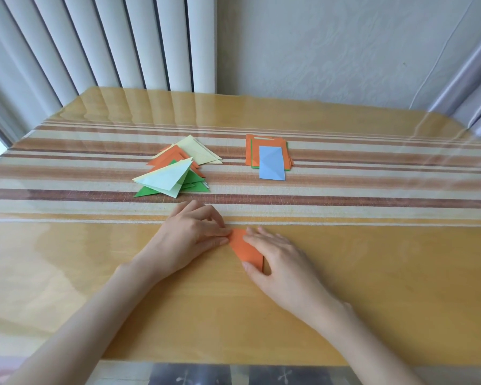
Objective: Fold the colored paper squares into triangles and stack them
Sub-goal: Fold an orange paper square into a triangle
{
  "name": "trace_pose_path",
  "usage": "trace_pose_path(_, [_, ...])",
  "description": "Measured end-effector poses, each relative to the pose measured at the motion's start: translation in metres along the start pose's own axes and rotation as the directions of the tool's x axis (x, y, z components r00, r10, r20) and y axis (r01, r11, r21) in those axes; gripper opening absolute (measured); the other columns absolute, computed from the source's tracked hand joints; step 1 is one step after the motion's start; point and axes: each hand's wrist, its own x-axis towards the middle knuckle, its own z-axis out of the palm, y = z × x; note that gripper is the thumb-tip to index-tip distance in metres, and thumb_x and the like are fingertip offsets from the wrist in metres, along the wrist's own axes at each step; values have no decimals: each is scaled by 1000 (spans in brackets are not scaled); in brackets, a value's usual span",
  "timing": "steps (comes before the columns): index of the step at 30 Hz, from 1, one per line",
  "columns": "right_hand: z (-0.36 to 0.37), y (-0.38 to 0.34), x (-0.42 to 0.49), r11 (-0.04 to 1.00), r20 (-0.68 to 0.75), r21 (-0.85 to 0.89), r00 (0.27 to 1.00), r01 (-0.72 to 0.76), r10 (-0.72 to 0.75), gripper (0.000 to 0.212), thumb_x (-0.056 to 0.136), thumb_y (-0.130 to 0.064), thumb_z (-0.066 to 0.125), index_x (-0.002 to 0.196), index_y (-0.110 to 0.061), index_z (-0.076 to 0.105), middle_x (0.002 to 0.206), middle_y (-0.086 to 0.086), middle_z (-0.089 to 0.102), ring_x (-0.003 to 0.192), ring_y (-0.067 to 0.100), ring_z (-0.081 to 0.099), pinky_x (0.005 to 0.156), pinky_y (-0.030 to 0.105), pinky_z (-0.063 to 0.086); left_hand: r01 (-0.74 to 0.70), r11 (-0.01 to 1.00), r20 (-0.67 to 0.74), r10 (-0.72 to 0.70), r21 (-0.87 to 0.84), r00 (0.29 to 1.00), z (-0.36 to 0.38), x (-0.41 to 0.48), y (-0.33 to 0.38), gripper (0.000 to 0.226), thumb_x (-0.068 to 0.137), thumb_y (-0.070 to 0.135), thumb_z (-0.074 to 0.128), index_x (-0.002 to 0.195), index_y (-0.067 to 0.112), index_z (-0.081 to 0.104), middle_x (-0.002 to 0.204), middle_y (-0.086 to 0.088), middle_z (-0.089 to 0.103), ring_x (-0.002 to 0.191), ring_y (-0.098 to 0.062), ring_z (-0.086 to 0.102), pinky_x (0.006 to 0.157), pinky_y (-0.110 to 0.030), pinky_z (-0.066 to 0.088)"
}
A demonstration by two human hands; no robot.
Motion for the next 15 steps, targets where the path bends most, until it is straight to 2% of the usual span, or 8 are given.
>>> trace_pose_path(2, [3, -4, 2, 1000, 2, -18, 1000, -10, 10, 48, 93, -25, 57, 139, -13, 49, 147, -1, 44, 139, 14, 35, 113, 20, 14, -27, 999, -8, 27, 27, 1000, 2, -1, 0, 45, 93, 56, 40, 99, 28, 76, 95, 11, 62, 86, -8, 45, 84, -25, 33])
trace_pose_path(3, [5, -4, 2, 998, -24, -63, 1000, 3, -4, 46, 88, -21, 59, 133, -9, 55, 139, 4, 53, 133, 18, 46, 110, 24, 26, -15, 1000, -9, 15, 10, 1000, 2, -2, 0, 46, 92, 58, 42, 102, 28, 75, 95, 11, 61, 86, -9, 46, 84, -27, 35])
trace_pose_path(5, [8, -3, 3, 989, -125, -145, 990, 40, -58, 44, 74, -14, 66, 118, -5, 64, 116, 8, 68, 110, 25, 64, 90, 32, 50, 15, 999, 0, -15, -41, 1000, 4, -5, -1, 52, 88, 64, 43, 108, 26, 72, 97, 11, 58, 88, -11, 47, 85, -27, 37])
trace_pose_path(6, [9, -1, 4, 984, -159, -167, 983, 59, -86, 45, 71, -9, 70, 115, -4, 65, 110, 8, 71, 103, 25, 67, 82, 32, 54, 24, 998, 9, -24, -62, 1000, 4, -5, 0, 55, 86, 67, 44, 110, 26, 72, 97, 11, 57, 89, -11, 47, 85, -25, 38])
trace_pose_path(8, [8, 2, 6, 986, -167, -149, 981, 71, -96, 49, 72, -2, 73, 119, -6, 63, 109, 6, 70, 99, 23, 68, 79, 27, 52, 27, 996, 29, -25, -85, 999, 4, -5, 1, 56, 84, 68, 47, 112, 25, 71, 96, 10, 55, 89, -11, 46, 85, -22, 36])
trace_pose_path(12, [2, 6, 10, 997, -170, 67, 985, 45, -33, 43, 85, -14, 57, 127, -10, 58, 116, 1, 66, 105, 17, 61, 89, 26, 45, 16, 997, 4, -16, -78, 1000, 5, -2, 2, 39, 91, 50, 48, 103, 21, 72, 90, 8, 57, 84, -11, 45, 82, -22, 36])
trace_pose_path(14, [-10, 3, 12, 935, -101, 348, 990, -61, 102, 43, 88, -33, 53, 128, -18, 58, 120, -7, 64, 110, 4, 57, 94, 21, 42, 74, 980, -27, -80, -187, 996, 2, 0, 8, 31, 91, 43, 49, 92, 21, 69, 85, 11, 59, 80, -11, 48, 77, -21, 38])
trace_pose_path(15, [-17, 1, 13, 856, -27, 502, 987, -122, 157, 46, 87, -46, 52, 127, -24, 58, 120, -12, 63, 111, -4, 56, 94, 17, 41, 137, 952, -35, -152, -275, 988, -1, 2, 11, 27, 91, 43, 51, 88, 22, 67, 81, 14, 59, 78, -7, 50, 75, -18, 39])
